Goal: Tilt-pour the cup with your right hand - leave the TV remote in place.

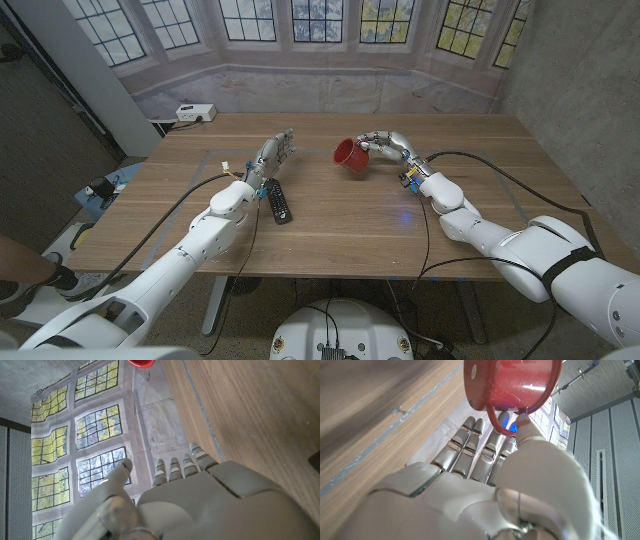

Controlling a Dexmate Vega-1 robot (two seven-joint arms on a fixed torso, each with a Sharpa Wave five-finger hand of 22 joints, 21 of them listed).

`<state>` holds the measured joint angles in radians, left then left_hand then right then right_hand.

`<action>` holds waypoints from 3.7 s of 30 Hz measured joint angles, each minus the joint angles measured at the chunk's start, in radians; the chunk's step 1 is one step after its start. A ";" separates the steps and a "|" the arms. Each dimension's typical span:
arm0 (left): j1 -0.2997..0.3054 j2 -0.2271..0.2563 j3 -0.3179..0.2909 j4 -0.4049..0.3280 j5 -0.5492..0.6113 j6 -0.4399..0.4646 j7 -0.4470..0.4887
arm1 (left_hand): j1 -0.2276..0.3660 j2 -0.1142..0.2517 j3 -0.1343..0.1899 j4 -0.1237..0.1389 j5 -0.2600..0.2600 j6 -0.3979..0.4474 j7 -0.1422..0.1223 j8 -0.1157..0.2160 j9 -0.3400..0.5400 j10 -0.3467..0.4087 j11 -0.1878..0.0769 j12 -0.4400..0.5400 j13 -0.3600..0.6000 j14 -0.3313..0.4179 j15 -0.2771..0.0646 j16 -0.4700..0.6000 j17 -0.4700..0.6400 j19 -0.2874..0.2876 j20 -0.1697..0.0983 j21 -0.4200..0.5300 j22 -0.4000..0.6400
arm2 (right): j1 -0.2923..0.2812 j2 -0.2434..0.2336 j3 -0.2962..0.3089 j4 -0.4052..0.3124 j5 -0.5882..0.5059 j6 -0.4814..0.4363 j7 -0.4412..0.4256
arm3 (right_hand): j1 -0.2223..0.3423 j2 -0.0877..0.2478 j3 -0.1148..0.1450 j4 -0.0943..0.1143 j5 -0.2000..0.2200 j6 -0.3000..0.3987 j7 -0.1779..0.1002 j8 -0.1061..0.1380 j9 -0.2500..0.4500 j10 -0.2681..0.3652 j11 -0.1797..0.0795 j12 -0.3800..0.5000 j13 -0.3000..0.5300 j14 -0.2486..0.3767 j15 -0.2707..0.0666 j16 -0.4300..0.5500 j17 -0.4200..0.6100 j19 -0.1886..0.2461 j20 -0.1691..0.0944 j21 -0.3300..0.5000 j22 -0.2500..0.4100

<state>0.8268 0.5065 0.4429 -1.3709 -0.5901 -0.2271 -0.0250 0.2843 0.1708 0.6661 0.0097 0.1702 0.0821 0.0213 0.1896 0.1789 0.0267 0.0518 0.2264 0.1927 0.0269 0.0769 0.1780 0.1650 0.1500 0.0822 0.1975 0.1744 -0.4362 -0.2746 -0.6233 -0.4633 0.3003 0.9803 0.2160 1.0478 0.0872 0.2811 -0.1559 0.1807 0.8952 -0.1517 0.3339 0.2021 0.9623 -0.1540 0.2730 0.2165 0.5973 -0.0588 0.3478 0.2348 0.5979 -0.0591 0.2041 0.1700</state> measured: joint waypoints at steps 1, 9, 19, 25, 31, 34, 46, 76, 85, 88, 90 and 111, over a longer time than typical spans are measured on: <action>-0.001 0.000 0.000 0.001 0.000 0.000 0.000 | 0.000 0.000 0.000 0.000 0.000 0.000 0.000 0.000 0.000 0.000 0.000 0.000 0.000 0.000 0.000 0.000 0.000 0.000 0.000 0.000 0.000 | 0.000 0.000 0.000 0.000 0.000 0.000 -0.001 | 0.000 0.000 -0.004 -0.002 0.000 0.000 0.000 0.000 0.000 0.000 0.000 0.000 0.000 0.000 0.000 0.000 0.000 0.000 0.000 0.000 0.000; -0.011 -0.005 0.003 0.012 -0.002 0.005 -0.007 | 0.000 0.000 0.000 0.000 0.000 0.000 0.000 0.000 0.000 0.002 0.002 -0.005 0.000 0.000 0.000 0.000 0.000 0.002 -0.002 0.000 0.000 | -0.003 -0.005 0.005 -0.003 -0.001 0.000 -0.010 | 0.004 0.004 -0.005 0.000 0.000 0.009 0.002 -0.003 0.000 0.009 -0.002 0.000 0.000 0.002 0.002 0.004 0.000 0.006 0.006 0.000 0.000; -0.024 -0.013 0.007 0.030 -0.004 0.007 -0.016 | 0.000 0.000 0.000 0.000 0.000 0.000 0.000 0.000 0.000 0.004 -0.001 -0.005 0.000 0.000 0.000 0.000 0.000 0.002 -0.002 0.000 0.000 | -0.009 -0.020 0.009 -0.026 -0.003 -0.001 -0.015 | 0.008 0.008 -0.006 0.000 0.000 0.018 0.004 0.003 0.000 0.023 0.002 0.000 0.000 0.012 0.002 0.008 0.005 0.007 0.007 0.000 0.000; -0.029 -0.018 0.008 0.040 -0.005 0.007 -0.020 | 0.000 0.000 0.000 0.000 0.000 0.000 0.000 0.000 0.000 0.007 -0.004 -0.005 0.000 0.000 0.000 0.000 0.000 0.002 -0.002 0.000 0.000 | -0.017 -0.042 0.010 -0.060 -0.008 -0.014 -0.015 | 0.008 0.008 -0.011 0.000 0.000 0.025 0.008 0.003 0.000 0.025 0.003 0.000 0.000 0.017 -0.002 0.008 0.005 0.007 0.007 0.000 0.000; -0.029 -0.020 0.008 0.044 -0.005 0.006 -0.020 | 0.000 0.000 0.000 0.000 0.000 0.000 0.000 0.000 0.000 0.007 -0.004 -0.005 0.000 0.000 0.000 0.000 0.000 0.002 -0.002 0.000 0.000 | -0.027 -0.068 0.010 -0.104 -0.018 -0.030 -0.012 | 0.008 0.008 -0.011 0.000 0.000 0.032 0.007 0.006 0.002 0.025 0.003 0.000 0.000 0.024 0.001 0.008 0.005 0.012 0.002 0.000 0.000; -0.029 -0.021 0.008 0.044 -0.006 0.003 -0.020 | 0.000 0.000 0.000 0.000 0.000 0.000 0.000 0.000 0.000 0.007 -0.004 -0.004 0.000 0.000 0.000 0.000 0.000 0.002 -0.002 0.000 0.000 | -0.033 -0.084 0.010 -0.131 -0.028 -0.042 -0.012 | 0.008 0.008 -0.011 0.000 0.000 0.032 0.007 0.007 0.005 0.025 0.003 0.000 0.000 0.025 0.000 0.008 0.005 0.012 0.002 0.000 0.000; -0.016 -0.021 0.006 0.039 -0.010 -0.004 -0.014 | 0.000 0.000 0.000 0.000 0.000 0.004 -0.004 0.000 0.000 0.013 0.002 -0.004 0.000 0.000 0.000 0.000 0.000 0.002 -0.002 0.000 0.000 | -0.049 -0.147 0.002 -0.238 -0.088 -0.083 -0.028 | 0.016 0.011 -0.021 -0.001 0.000 0.038 0.009 0.006 0.005 0.037 0.005 0.000 0.000 0.025 0.000 0.008 0.005 0.012 0.002 0.000 0.000; -0.008 -0.022 0.001 0.040 -0.015 -0.010 -0.011 | 0.000 0.000 0.000 0.000 0.000 0.007 0.000 0.000 0.000 0.013 0.002 -0.004 0.000 0.000 0.000 0.000 0.000 0.002 -0.002 0.000 0.000 | -0.049 -0.262 -0.009 -0.387 -0.202 -0.143 -0.042 | 0.025 0.015 -0.025 0.003 0.000 0.044 0.005 0.007 0.005 0.041 0.002 0.000 0.000 0.034 -0.002 0.012 0.005 0.012 0.002 0.000 0.000; -0.007 -0.023 0.001 0.041 -0.015 -0.010 -0.011 | 0.000 0.000 0.000 0.000 0.000 0.007 0.000 0.000 0.000 0.013 0.002 -0.004 0.000 0.000 0.000 0.000 0.000 0.002 -0.002 0.000 0.000 | -0.047 -0.290 -0.010 -0.424 -0.234 -0.162 -0.041 | 0.031 0.015 -0.030 -0.003 0.000 0.044 0.005 0.006 0.005 0.041 0.002 0.000 0.000 0.036 0.000 0.012 0.004 0.012 0.002 0.000 0.000; -0.007 -0.023 0.001 0.041 -0.015 -0.010 -0.010 | 0.000 0.000 0.000 0.000 0.000 0.007 0.000 0.000 0.000 0.013 0.002 -0.004 0.000 0.000 0.000 0.000 0.000 0.002 -0.002 0.000 0.000 | -0.047 -0.302 -0.010 -0.439 -0.248 -0.168 -0.041 | 0.031 0.015 -0.030 -0.003 0.000 0.045 0.006 0.006 0.004 0.045 -0.002 0.000 0.000 0.036 0.000 0.012 0.004 0.012 0.002 0.000 0.000; -0.007 -0.023 0.001 0.042 -0.015 -0.010 -0.010 | 0.000 0.000 0.000 0.000 0.000 0.007 0.000 0.000 0.000 0.013 0.002 -0.004 0.000 0.000 0.000 0.000 0.000 0.002 -0.002 0.000 0.000 | -0.046 -0.312 -0.010 -0.454 -0.259 -0.173 -0.041 | 0.030 0.014 -0.030 -0.003 0.000 0.047 0.008 0.006 0.004 0.045 -0.002 0.000 0.000 0.036 0.000 0.012 0.004 0.012 0.002 0.000 0.000; -0.008 -0.024 0.003 0.043 -0.015 -0.010 -0.011 | 0.000 0.000 0.000 0.000 0.000 0.007 0.000 0.000 0.000 0.013 0.002 -0.008 0.005 0.000 0.000 0.000 0.000 0.002 -0.002 0.000 0.000 | -0.063 -0.389 -0.002 -0.572 -0.340 -0.222 -0.053 | 0.034 0.010 -0.036 -0.003 0.000 0.051 0.005 0.004 0.005 0.045 -0.002 0.000 0.000 0.041 -0.005 0.012 0.009 0.012 0.002 0.000 0.000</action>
<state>0.8187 0.4821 0.4455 -1.3275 -0.6047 -0.2372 -0.0363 0.2843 0.1708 0.6660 0.0098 0.1702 0.0892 0.0214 0.1896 0.1789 0.0393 0.0536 0.2181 0.1979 0.0268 0.0768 0.1780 0.1650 0.1518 0.0804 0.1975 0.1744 -0.4989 -0.6632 -0.6256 -1.0351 -0.0399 0.7584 0.1632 1.0820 0.0976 0.2453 -0.1584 0.1805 0.9467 -0.1463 0.3376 0.2073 1.0069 -0.1560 0.2731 0.2164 0.6381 -0.0639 0.3593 0.2443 0.6102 -0.0574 0.2042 0.1696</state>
